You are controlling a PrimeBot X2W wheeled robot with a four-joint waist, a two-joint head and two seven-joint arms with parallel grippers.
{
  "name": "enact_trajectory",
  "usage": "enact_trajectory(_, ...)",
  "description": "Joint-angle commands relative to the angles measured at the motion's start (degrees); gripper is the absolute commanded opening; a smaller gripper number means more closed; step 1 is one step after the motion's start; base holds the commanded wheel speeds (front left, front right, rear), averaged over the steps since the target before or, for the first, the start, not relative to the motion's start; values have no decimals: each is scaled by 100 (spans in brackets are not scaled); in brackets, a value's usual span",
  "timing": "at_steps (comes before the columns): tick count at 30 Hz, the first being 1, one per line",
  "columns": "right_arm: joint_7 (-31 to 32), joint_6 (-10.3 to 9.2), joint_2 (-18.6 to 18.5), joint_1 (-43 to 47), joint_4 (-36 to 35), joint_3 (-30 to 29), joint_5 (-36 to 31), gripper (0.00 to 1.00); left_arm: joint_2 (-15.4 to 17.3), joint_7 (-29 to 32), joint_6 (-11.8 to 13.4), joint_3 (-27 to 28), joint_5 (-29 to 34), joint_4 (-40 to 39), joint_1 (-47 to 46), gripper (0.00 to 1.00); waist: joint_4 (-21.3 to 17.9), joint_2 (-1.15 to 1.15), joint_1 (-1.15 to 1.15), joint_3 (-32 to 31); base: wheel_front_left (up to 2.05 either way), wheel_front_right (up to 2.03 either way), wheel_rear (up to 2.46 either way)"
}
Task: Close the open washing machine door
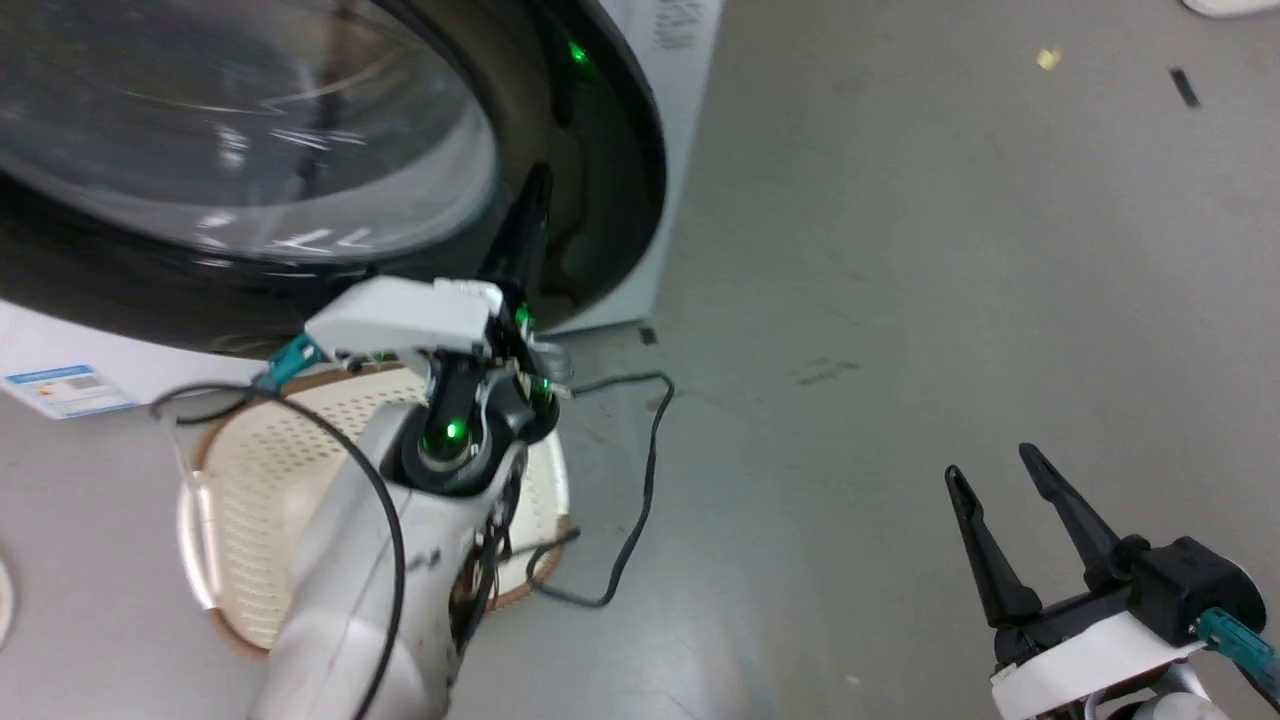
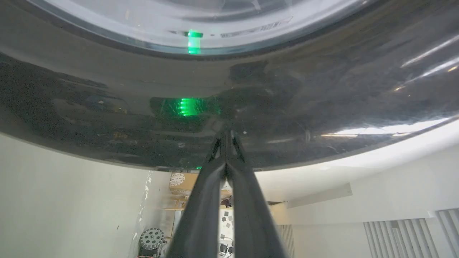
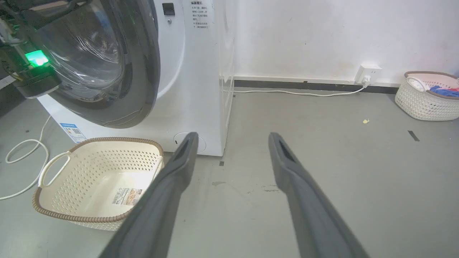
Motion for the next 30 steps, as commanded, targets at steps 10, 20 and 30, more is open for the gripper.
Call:
enact_trajectory(10, -26, 5, -67, 401, -124, -170, -165, 100, 652, -707, -26, -338, 1908, -1228, 2048, 100, 1117, -1, -1, -902, 0, 0, 0)
enact_trajectory(20, -26, 5, -42, 843, -290, -220, -317, 100, 438, -924, -26, 1496, 6028, -2399, 3892, 100, 2212, -1, -1, -1424, 0, 0, 0)
enact_trajectory(30, -26, 5, -74, 933, -368, -94, -306, 100, 150, -925, 348, 1475, 10192, -3281, 4506, 100, 2925, -1, -1, -1357, 0, 0, 0)
